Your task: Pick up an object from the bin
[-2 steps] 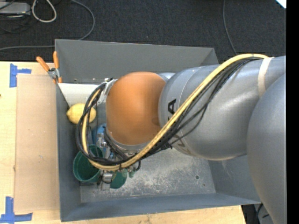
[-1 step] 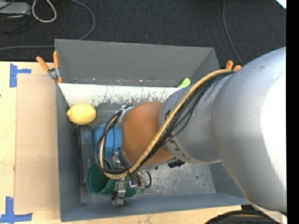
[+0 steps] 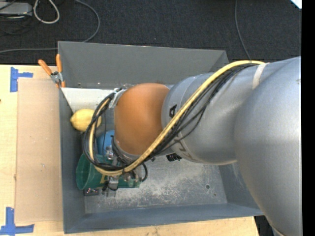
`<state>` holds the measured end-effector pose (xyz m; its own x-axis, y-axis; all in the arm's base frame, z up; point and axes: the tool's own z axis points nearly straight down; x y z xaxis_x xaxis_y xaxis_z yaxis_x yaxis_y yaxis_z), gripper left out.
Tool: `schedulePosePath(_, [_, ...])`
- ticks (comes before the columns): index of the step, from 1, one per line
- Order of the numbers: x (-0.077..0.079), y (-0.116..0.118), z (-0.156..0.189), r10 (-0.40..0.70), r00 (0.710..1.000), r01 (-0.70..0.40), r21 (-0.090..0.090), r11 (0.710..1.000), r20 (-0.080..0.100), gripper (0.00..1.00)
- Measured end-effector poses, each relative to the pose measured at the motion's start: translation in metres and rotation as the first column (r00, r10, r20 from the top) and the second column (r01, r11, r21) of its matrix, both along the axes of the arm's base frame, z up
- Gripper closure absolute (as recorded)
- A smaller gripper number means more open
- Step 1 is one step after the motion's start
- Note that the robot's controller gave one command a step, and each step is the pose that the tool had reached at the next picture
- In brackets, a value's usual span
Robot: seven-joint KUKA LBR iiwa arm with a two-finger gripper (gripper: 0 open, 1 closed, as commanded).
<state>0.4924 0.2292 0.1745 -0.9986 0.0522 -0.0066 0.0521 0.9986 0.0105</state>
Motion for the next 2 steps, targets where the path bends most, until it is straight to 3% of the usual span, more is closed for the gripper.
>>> schedulePosePath(1, [0.000,0.000,0.000,0.001,1.000,-0.001,-0.001,1.000,-0.001,1.00])
schedulePosePath(2, [0.004,-0.001,0.085,0.011,1.000,-0.011,0.002,1.000,0.006,1.00])
